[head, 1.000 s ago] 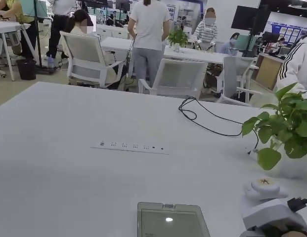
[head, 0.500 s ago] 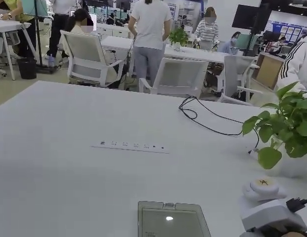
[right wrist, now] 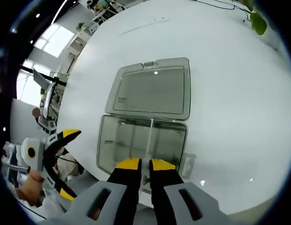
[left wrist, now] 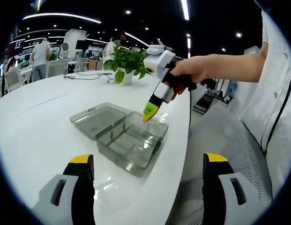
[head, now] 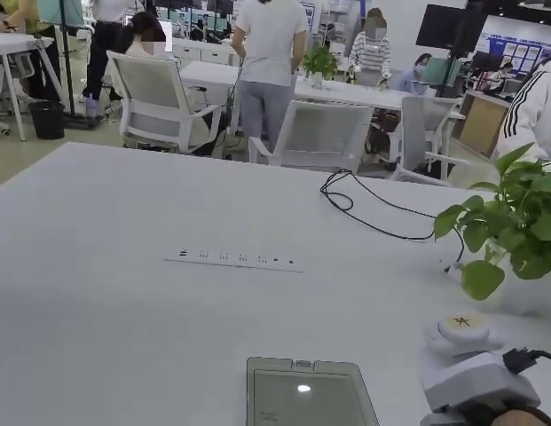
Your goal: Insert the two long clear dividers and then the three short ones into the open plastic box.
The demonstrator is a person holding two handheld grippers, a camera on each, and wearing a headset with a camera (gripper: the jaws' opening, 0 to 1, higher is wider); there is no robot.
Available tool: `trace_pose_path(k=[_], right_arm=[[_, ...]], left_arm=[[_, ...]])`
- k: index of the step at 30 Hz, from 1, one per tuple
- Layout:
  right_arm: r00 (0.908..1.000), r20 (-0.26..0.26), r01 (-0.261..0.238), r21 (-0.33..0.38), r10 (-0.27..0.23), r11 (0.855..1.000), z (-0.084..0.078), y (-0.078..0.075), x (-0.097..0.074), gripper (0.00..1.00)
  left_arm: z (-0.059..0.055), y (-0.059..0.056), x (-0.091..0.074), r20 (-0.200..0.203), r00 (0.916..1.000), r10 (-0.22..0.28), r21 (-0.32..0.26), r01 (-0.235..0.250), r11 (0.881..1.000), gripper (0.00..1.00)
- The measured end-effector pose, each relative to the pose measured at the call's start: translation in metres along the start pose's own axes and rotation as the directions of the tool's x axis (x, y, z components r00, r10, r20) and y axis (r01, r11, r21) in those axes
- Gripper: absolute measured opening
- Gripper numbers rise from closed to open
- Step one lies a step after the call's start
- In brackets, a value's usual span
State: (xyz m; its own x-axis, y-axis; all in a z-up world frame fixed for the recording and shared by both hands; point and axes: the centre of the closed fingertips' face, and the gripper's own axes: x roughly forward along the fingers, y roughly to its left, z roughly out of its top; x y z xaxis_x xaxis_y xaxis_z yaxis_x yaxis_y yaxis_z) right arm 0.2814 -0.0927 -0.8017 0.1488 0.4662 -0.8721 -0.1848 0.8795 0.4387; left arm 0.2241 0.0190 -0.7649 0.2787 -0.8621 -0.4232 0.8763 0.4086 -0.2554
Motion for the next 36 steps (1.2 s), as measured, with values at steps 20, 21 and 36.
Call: trace_pose_path(k=[20, 21, 36], right_arm=[[0.9994, 0.026, -0.023, -0.043, 0.024, 0.999, 0.0, 0.003, 0.017, 0.12], [0.9993, 0.027, -0.025, -0.044, 0.026, 0.999, 0.0, 0.003, 0.017, 0.12], [0.9981, 0.038, -0.046, -0.044, 0.048, 0.998, -0.003, -0.001, 0.026, 0.13]], left_arm=[[0.0, 0.002, -0.001, -0.004, 1.0, 0.009, -0.002, -0.009, 1.0, 0.99], [0.0, 0.002, -0.001, -0.004, 1.0, 0.008, -0.002, -0.008, 1.0, 0.99], [-0.001, 0.003, -0.003, -0.011, 0.9997, 0.02, -0.008, -0.02, 1.0, 0.99]])
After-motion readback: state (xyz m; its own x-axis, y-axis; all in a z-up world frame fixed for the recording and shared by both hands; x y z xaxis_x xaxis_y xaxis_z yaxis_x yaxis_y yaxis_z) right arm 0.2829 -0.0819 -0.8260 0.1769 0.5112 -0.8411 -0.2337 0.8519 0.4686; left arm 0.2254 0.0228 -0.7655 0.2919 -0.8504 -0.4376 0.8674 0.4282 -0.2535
